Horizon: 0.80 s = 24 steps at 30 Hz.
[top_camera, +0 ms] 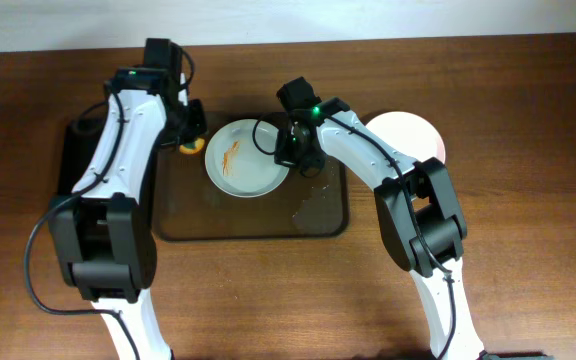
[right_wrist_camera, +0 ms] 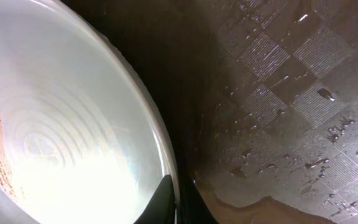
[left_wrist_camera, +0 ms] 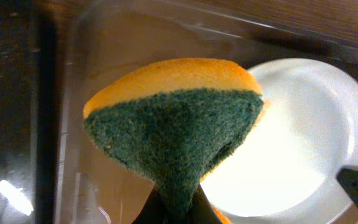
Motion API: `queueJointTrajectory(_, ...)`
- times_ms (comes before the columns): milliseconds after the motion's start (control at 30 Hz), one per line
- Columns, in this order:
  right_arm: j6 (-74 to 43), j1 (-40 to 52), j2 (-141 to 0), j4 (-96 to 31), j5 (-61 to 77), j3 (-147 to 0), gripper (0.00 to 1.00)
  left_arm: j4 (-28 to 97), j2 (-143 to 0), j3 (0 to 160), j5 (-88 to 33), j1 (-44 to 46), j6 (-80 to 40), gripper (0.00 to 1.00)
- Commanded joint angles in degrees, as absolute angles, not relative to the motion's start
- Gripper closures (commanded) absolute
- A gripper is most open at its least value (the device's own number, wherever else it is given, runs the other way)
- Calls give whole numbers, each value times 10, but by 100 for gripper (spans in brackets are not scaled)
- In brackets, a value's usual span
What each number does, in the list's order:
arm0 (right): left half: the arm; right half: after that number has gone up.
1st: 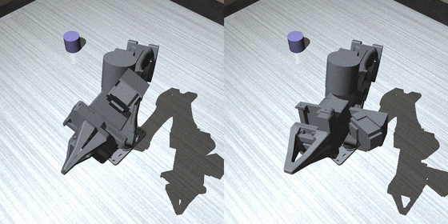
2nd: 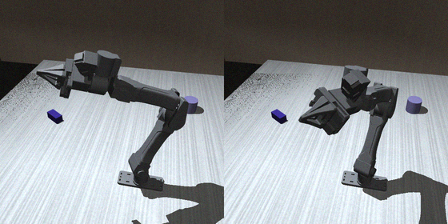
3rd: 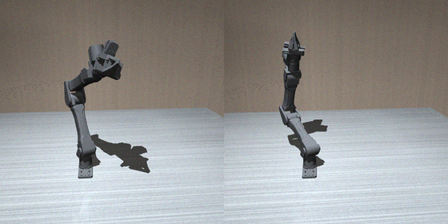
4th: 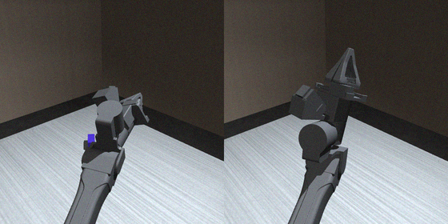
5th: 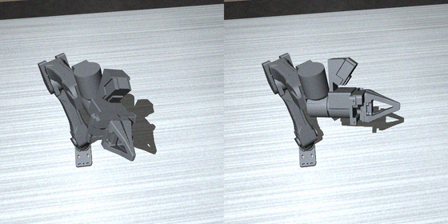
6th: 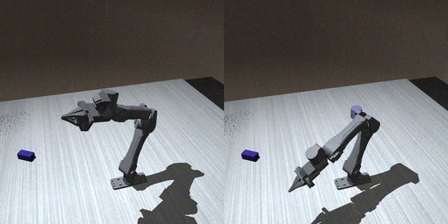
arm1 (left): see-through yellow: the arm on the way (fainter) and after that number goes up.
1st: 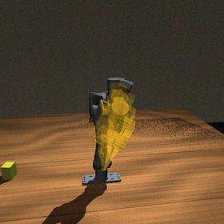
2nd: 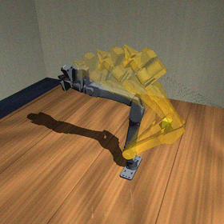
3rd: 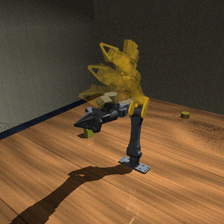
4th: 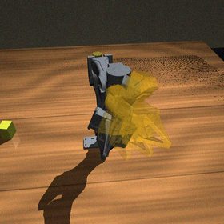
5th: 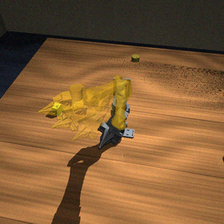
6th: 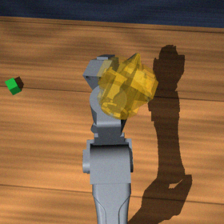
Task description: Clean dirty plates on tray and stack at the side
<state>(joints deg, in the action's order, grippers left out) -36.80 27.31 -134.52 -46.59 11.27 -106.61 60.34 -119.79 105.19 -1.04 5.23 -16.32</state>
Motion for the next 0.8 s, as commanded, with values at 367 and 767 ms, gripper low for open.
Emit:
queueJointTrajectory(367, -334, 270, -1355, -469, 88, -1045, 96, 592, -1359, 1050, -136, 118, 151, 100)
queueJointTrajectory(767, -334, 270, -1355, -467, 88, -1045, 96, 465, -1360, 1050, -27, 111, 39, 99)
